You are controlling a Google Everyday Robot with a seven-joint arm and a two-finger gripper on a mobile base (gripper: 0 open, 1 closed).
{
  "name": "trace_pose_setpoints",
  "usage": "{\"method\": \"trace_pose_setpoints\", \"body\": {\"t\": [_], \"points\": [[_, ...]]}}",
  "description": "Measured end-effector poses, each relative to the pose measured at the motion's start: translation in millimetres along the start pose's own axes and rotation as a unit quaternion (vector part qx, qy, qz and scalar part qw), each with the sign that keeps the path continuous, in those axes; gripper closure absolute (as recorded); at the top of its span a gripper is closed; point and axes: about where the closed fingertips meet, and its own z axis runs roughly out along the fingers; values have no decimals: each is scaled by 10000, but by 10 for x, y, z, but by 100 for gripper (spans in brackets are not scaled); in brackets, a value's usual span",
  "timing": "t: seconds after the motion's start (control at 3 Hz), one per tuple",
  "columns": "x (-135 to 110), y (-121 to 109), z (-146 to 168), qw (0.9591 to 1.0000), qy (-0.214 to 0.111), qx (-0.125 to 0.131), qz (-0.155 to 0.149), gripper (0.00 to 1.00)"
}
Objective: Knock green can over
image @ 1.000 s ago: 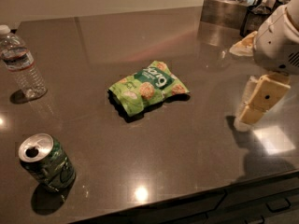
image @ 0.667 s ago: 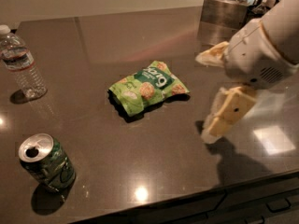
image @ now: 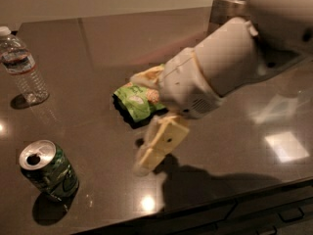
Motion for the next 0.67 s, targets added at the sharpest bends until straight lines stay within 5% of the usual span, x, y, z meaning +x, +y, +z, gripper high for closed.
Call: {"method": "trace_pose_setpoints", "body": {"t": [0.67], "points": [[-412,267,732,9960,-624,-615,-147,0]]}}
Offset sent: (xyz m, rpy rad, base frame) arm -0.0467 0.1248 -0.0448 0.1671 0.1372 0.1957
